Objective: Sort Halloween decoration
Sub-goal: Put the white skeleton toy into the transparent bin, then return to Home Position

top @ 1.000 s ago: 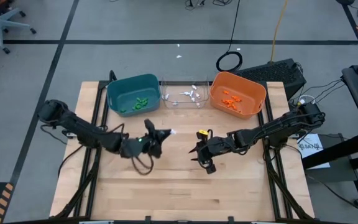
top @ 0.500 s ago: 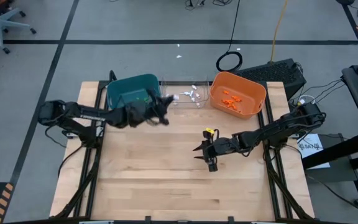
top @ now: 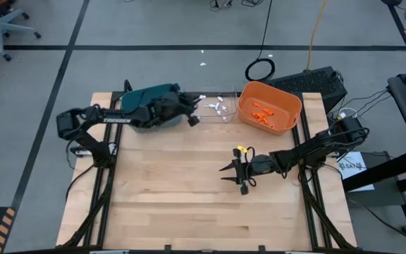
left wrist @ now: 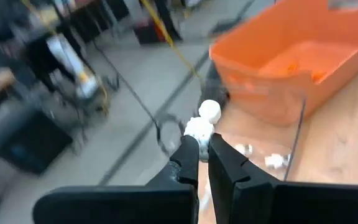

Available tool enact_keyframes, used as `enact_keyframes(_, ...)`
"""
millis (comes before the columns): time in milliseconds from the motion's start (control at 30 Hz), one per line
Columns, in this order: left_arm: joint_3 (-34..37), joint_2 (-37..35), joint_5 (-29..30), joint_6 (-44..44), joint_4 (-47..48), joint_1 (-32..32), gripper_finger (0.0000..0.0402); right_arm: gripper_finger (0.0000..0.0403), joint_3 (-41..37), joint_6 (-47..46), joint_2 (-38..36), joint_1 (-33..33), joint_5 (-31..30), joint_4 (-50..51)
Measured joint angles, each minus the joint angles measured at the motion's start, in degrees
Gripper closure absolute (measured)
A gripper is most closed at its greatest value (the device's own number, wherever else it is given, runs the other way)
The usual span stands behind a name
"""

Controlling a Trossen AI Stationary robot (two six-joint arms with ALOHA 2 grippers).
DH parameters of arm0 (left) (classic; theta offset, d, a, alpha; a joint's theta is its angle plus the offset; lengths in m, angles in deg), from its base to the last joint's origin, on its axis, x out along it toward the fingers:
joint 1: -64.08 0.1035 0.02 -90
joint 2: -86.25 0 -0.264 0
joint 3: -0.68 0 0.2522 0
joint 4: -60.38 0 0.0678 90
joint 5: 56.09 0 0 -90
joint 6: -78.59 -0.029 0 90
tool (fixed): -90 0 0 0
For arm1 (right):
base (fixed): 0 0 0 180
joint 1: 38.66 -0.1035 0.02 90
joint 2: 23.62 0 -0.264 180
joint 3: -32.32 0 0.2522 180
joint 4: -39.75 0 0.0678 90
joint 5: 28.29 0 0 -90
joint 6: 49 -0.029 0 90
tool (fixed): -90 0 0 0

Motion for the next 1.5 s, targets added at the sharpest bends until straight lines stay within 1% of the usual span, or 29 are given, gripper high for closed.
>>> enact_keyframes(200, -9.5, 6.7, 0.3, 6.4, 13.9, 0.8, 0.0391, 0.0273, 0.0, 2.9, 0.6, 0.1, 0.0, -1.1)
enact_keyframes(300, -12.1, 9.3, 0.3, 8.1, 18.5, 1.3, 0.0391, 0.0273, 0.0, 3.6, 0.6, 0.2, 0.0, -1.2)
enact_keyframes(433, -13.5, 11.2, 0.3, 9.1, 21.3, 2.2, 0.0385, 0.0273, 0.0, 3.8, 0.6, 0.2, 0.0, -1.4)
enact_keyframes(533, -13.6, 11.6, -0.4, 10.2, 23.4, 3.0, 0.0355, 0.0273, 0.0, 3.6, 0.6, 0.2, 0.0, -1.4)
enact_keyframes(700, -13.6, 11.5, 0.0, 11.2, 23.3, 3.6, 0.0273, 0.0273, 0.0, 2.8, 0.6, 0.2, 0.0, -1.4)
enact_keyframes(767, -13.6, 10.8, 0.0, 11.2, 22.5, 3.1, 0.0247, 0.0273, 0.0, 2.7, 0.6, 0.2, 0.0, -1.4)
enact_keyframes(833, -13.6, 9.9, 0.0, 11.1, 21.9, 2.4, 0.0230, 0.0273, 0.0, 2.7, 0.6, 0.2, 0.0, -1.6)
enact_keyframes(900, -13.6, 8.6, 0.0, 11.2, 23.1, 1.6, 0.0223, 0.0273, 0.0, 2.7, 0.6, 0.2, 0.0, -2.0)
enact_keyframes(1067, -13.6, 2.5, 0.1, 12.7, 25.3, -1.7, 0.0228, 0.0273, 0.0, 0.4, 0.6, 0.2, -0.1, -4.9)
enact_keyframes(1167, -12.0, -1.1, -1.4, 11.0, 25.3, -4.9, 0.0235, 0.0273, 0.0, -0.2, 0.6, 0.2, -0.2, -6.8)
enact_keyframes(1267, -8.5, -5.7, -2.3, 9.6, 24.8, -8.6, 0.0246, 0.0273, 0.0, 1.3, 0.6, 0.5, -0.9, -8.7)
enact_keyframes(1367, -3.4, -10.7, -2.3, 9.6, 22.7, -12.0, 0.0261, 0.0274, 0.0, 3.6, 0.5, 1.3, -3.0, -12.4)
enact_keyframes(1433, 0.8, -14.1, -2.6, 9.6, 18.1, -14.4, 0.0272, 0.0279, 0.0, 5.8, 0.2, 2.4, -3.0, -14.8)
enact_keyframes(1500, 5.1, -17.2, -3.3, 9.6, 12.7, -16.7, 0.0284, 0.0293, 0.0, 7.4, -0.4, 3.6, -2.5, -15.6)
